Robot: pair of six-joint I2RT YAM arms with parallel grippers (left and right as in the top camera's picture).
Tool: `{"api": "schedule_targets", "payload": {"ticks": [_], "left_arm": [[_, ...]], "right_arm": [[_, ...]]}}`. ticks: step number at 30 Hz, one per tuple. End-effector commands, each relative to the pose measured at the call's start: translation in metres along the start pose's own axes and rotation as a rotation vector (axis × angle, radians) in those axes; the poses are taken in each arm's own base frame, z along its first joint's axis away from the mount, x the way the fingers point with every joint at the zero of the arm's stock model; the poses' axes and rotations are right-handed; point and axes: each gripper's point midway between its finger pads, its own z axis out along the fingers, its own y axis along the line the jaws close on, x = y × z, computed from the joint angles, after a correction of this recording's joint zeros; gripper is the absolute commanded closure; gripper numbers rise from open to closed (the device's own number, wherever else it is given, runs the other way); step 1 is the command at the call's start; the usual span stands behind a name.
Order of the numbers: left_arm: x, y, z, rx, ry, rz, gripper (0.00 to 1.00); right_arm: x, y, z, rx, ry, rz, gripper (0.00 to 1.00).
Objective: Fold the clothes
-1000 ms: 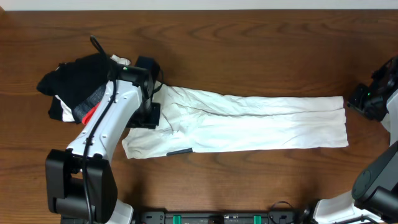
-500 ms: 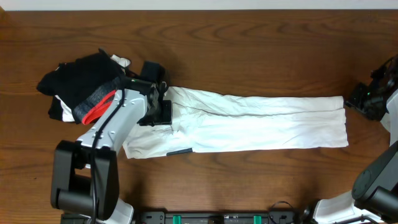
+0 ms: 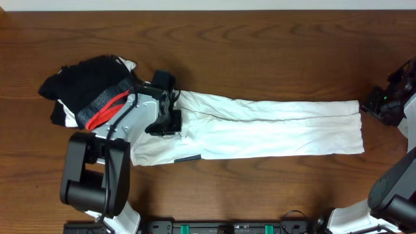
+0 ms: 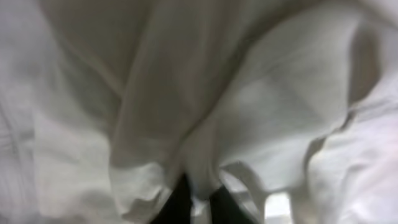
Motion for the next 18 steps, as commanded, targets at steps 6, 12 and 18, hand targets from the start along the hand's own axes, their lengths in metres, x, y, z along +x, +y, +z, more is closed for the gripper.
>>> {"api": "schedule_targets", "payload": {"ticks": [6,12,18], "left_arm": [[0.022,0.012,-0.028,-0.078,0.091,-0.01,0.93],[0.031,0.041,-0.056,-0.242,0.079,0.0,0.94],[0.038,0.048,-0.058,-0.282,0.107,0.004,0.93]], "right_arm": [[-0.001,0.0,-0.001,-0.007,-0.002,-0.003,0.57],[-0.002,0.0,-0.001,-0.007,-0.006,-0.003,0.57],[-0.003,0.0,-0.001,-0.007,-0.009,-0.003,0.56]]}}
